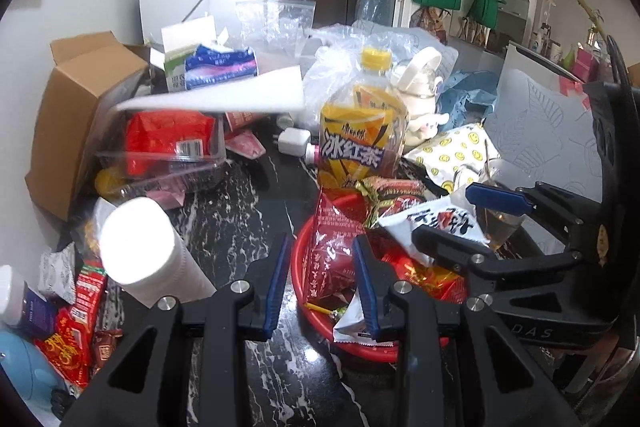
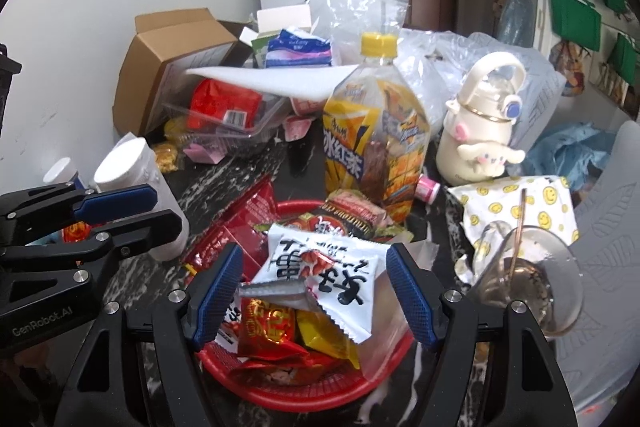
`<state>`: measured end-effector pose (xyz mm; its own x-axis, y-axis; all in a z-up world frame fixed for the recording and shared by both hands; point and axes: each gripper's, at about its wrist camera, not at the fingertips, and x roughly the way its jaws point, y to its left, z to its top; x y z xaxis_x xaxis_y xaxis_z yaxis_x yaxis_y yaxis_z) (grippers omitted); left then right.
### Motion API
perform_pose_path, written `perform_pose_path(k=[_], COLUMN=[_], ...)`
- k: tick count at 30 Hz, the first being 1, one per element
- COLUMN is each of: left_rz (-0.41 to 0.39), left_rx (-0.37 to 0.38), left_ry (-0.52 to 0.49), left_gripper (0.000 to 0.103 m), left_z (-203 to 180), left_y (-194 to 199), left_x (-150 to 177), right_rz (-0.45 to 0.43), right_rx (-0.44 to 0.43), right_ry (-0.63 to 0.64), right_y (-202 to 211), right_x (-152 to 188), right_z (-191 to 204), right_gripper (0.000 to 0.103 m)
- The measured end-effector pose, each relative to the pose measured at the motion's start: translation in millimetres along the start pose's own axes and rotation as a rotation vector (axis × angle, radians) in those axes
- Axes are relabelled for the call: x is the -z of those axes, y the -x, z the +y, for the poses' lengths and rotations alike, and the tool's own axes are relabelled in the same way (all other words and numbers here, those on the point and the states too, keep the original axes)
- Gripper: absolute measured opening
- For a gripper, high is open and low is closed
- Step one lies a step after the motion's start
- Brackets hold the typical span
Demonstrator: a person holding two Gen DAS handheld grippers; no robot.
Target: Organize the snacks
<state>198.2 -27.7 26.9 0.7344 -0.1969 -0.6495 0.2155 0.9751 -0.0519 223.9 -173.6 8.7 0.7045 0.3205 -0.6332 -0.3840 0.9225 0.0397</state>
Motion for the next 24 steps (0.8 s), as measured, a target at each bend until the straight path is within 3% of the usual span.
perform_pose_path(k=[13, 24], left_rz=[-0.105, -0.184], left_rx=[-0.011, -0.004], left_ry=[-0.045, -0.072], left_gripper=[0.031, 0.031], left_z=[-22.7, -45.0], left_y=[62.5, 120.5], left_x=[-13.7, -11.1], right_rz=[-0.125, -0.189], right_rx=[0.072, 0.128], right_ry=[0.002, 0.001], right_y=[74.4, 141.4], right_x=[-10.9, -0.2], right_z=[2.2, 7.7], right_gripper=[0.074, 0.076])
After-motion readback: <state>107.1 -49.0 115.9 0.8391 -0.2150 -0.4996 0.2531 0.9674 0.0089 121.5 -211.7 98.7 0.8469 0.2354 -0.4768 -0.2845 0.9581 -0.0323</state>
